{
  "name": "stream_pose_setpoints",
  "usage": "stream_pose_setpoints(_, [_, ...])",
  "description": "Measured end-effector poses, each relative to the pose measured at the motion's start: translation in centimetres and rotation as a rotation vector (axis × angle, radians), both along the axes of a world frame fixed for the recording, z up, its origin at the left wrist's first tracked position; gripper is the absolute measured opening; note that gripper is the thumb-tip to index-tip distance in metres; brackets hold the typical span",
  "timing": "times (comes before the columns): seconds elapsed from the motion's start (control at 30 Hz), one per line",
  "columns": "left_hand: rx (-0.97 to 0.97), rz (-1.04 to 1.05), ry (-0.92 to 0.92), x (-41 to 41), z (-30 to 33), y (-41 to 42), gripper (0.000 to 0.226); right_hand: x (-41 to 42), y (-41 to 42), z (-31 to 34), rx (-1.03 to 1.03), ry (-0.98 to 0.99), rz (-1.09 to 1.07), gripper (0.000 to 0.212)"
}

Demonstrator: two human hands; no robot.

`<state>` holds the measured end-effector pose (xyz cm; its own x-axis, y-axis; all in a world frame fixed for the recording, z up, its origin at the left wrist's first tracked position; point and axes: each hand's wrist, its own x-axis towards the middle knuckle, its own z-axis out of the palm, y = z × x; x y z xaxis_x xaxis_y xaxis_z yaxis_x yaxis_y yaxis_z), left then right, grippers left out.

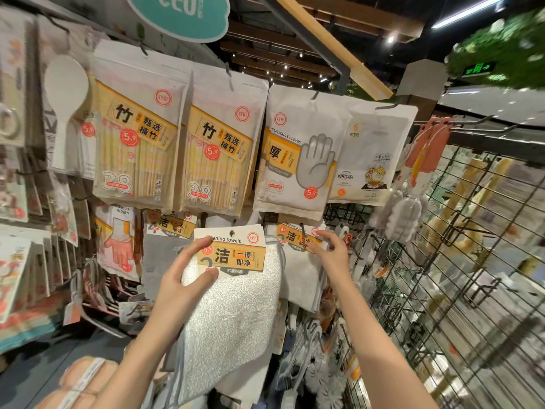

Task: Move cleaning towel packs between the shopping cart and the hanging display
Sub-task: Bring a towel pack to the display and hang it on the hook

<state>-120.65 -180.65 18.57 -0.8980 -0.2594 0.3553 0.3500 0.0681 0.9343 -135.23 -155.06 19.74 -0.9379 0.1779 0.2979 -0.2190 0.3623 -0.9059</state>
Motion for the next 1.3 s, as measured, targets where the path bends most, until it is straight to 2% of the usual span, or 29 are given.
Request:
stream_pose_setpoints(0.1, [0.003,-0.011,0.009,0.0,0.1,0.2,0.05,1.8,-0.2,0.6,0.06,0.058,-0.005,0.029])
stream_pose_setpoints(0.33, [0.039,-0.054,0.017,0.0,-0.1,1.0,0.051,7.0,-3.7,3.0,-0.037,0.081,0.28,0.027])
stream_pose_setpoints(0.47, [0.047,-0.057,0.032,0.1,-0.1,1.7,0.053,8.3,-5.4,2.4,0.025,-0.001,0.362,0.043])
stream_pose_setpoints(0.6, [0.07,-0.062,0.05,0.0,-0.3,2.2,0.058,9.0,-6.2,2.0,0.12,0.059,0.317,0.058])
stream_pose_setpoints(0.73, [0.1,-0.049,0.055,-0.2,-0.7,2.6,0.067,9.9,-6.2,1.4,0.111,0.096,0.313,0.069])
stream_pose_setpoints(0.87, [0.109,-0.032,0.045,-0.4,-1.1,2.8,0.077,10.5,-6.1,1.1,0.03,0.124,0.281,0.059])
stream_pose_setpoints(1.03, [0.094,-0.043,0.032,-0.3,-1.4,3.0,0.079,10.7,-6.4,0.6,-0.071,0.034,0.239,0.051])
stream_pose_setpoints(1.17, [0.051,-0.025,0.039,-0.3,-1.4,3.1,0.091,10.7,-6.5,0.6,-0.024,0.039,0.159,0.04])
stream_pose_setpoints(1.3, [0.031,-0.011,0.043,-0.3,-1.4,3.3,0.08,10.9,-5.9,1.2,-0.064,0.033,0.15,0.034])
